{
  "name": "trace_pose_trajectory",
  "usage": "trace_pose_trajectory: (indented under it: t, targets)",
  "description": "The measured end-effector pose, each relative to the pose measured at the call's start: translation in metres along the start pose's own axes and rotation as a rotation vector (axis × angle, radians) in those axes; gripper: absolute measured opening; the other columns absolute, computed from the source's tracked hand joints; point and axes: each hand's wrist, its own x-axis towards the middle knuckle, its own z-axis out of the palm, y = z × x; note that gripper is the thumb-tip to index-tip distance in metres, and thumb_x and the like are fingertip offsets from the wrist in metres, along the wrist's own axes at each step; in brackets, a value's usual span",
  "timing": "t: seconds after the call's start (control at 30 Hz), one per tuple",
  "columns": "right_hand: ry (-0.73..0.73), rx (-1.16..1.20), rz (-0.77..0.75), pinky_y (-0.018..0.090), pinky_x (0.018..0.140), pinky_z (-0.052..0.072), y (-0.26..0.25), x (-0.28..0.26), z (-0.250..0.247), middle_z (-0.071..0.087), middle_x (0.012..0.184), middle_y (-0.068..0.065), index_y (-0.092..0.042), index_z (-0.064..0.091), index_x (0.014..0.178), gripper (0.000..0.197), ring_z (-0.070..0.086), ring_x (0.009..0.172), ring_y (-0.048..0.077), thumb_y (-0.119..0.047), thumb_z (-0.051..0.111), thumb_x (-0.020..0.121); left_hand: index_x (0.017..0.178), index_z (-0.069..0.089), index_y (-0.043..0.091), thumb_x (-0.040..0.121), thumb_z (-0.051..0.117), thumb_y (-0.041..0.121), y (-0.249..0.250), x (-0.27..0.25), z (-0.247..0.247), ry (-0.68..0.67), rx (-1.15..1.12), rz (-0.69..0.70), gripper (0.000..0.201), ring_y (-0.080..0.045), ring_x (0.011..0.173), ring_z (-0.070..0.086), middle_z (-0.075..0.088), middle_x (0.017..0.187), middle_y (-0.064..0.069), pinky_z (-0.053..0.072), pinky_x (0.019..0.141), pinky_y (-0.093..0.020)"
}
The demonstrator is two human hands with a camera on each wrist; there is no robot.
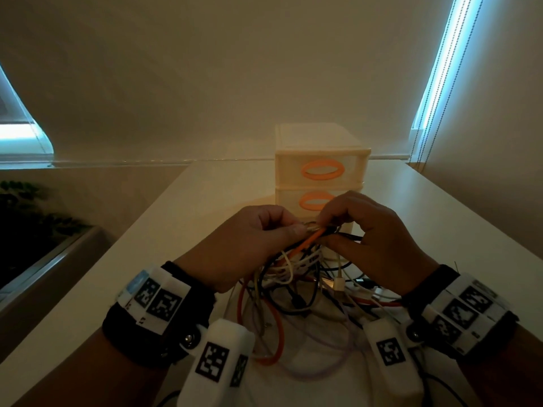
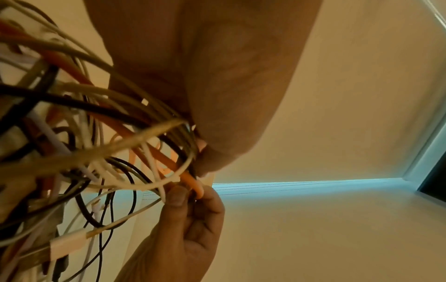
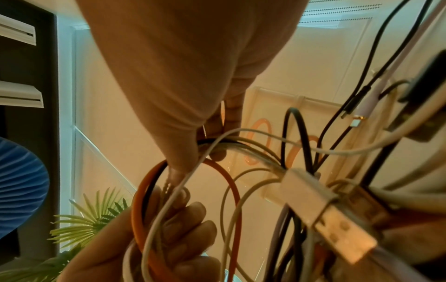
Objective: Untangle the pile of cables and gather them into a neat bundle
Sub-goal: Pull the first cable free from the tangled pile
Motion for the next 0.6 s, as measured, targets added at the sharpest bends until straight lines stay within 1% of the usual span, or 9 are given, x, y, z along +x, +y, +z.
trace_pose_trajectory:
  t: [0.07, 0.13, 0.17, 0.23, 0.27, 0.37, 0.47, 0.53, 0.6]
  targets:
    - [-0.003, 0.021, 0.027, 0.011, 0.078, 0.046, -0.001, 0.0, 0.0, 0.062, 0.092, -0.008, -0.012, 0.069, 0.095, 0.024, 0.061, 0.085, 0.006, -0.031, 0.074, 0.081, 0.09, 0.071, 0.007, 0.098, 0.061, 0.019, 0.0, 0.002, -0.002, 0.082, -0.077, -0.058, 0.018, -0.012, 0.055, 0.056, 0.064, 0.07, -0.005, 0.047, 0.055, -0.025]
    - [-0.006, 0.041, 0.056, 0.011, 0.079, 0.047, 0.0, -0.001, -0.001, 0.063, 0.093, -0.008, -0.015, 0.068, 0.096, 0.027, 0.062, 0.086, 0.008, -0.038, 0.071, 0.081, 0.086, 0.071, 0.007, 0.099, 0.06, 0.021, 0.0, 0.004, -0.005, 0.14, -0.093, -0.097, 0.023, -0.012, 0.053, 0.048, 0.056, 0.07, -0.009, 0.043, 0.055, -0.026]
    - [-0.002, 0.059, 0.077, 0.011, 0.079, 0.047, -0.001, -0.001, -0.001, 0.063, 0.093, -0.009, -0.017, 0.067, 0.096, 0.028, 0.063, 0.087, 0.008, -0.04, 0.07, 0.081, 0.083, 0.071, 0.008, 0.099, 0.06, 0.023, 0.001, 0.003, -0.006, 0.165, -0.086, -0.108, 0.024, -0.011, 0.054, 0.043, 0.053, 0.067, -0.008, 0.041, 0.056, -0.027]
    - [-0.007, 0.072, 0.103, 0.011, 0.081, 0.047, 0.0, -0.002, -0.003, 0.064, 0.094, -0.009, -0.02, 0.066, 0.097, 0.029, 0.064, 0.088, 0.008, -0.042, 0.07, 0.08, 0.079, 0.066, 0.009, 0.1, 0.059, 0.022, 0.001, 0.004, -0.008, 0.223, -0.106, -0.124, 0.026, -0.007, 0.052, 0.039, 0.05, 0.057, 0.004, 0.038, 0.056, -0.027]
    - [-0.018, 0.06, 0.103, 0.011, 0.081, 0.048, 0.001, -0.003, -0.004, 0.065, 0.094, -0.009, -0.02, 0.066, 0.097, 0.027, 0.064, 0.088, 0.009, -0.041, 0.072, 0.08, 0.078, 0.063, 0.01, 0.101, 0.057, 0.022, 0.0, 0.005, -0.009, 0.252, -0.136, -0.133, 0.026, -0.006, 0.051, 0.039, 0.048, 0.057, 0.006, 0.038, 0.055, -0.027]
    - [-0.041, 0.041, 0.115, 0.013, 0.081, 0.049, 0.006, -0.004, -0.007, 0.065, 0.093, -0.009, -0.018, 0.067, 0.095, 0.019, 0.064, 0.089, 0.011, -0.025, 0.077, 0.08, 0.08, 0.055, 0.012, 0.105, 0.05, 0.021, -0.002, 0.006, -0.012, 0.294, -0.265, -0.156, 0.027, -0.008, 0.052, 0.037, 0.042, 0.067, 0.0, 0.038, 0.05, -0.024]
    - [-0.065, 0.057, 0.146, 0.018, 0.083, 0.052, 0.009, -0.006, -0.01, 0.066, 0.092, -0.01, -0.016, 0.067, 0.095, 0.018, 0.066, 0.089, 0.012, -0.014, 0.078, 0.081, 0.083, 0.052, 0.013, 0.107, 0.046, 0.022, -0.004, 0.006, -0.013, 0.275, -0.328, -0.156, 0.026, -0.01, 0.054, 0.039, 0.046, 0.07, -0.001, 0.038, 0.049, -0.024]
    - [-0.107, 0.083, 0.163, 0.02, 0.082, 0.052, 0.009, -0.007, -0.012, 0.067, 0.089, -0.01, -0.017, 0.066, 0.094, 0.018, 0.066, 0.088, 0.014, -0.01, 0.078, 0.083, 0.084, 0.054, 0.013, 0.107, 0.045, 0.022, -0.006, 0.005, -0.013, 0.275, -0.298, -0.11, 0.027, -0.011, 0.057, 0.043, 0.051, 0.07, -0.002, 0.041, 0.054, -0.026]
    - [-0.172, 0.128, 0.186, 0.017, 0.079, 0.049, 0.008, -0.007, -0.014, 0.066, 0.087, -0.013, -0.021, 0.065, 0.092, 0.019, 0.064, 0.085, 0.013, -0.009, 0.077, 0.083, 0.084, 0.057, 0.014, 0.106, 0.045, 0.022, -0.008, 0.006, -0.012, 0.317, -0.191, -0.024, 0.027, -0.011, 0.065, 0.051, 0.058, 0.073, 0.0, 0.044, 0.064, -0.028]
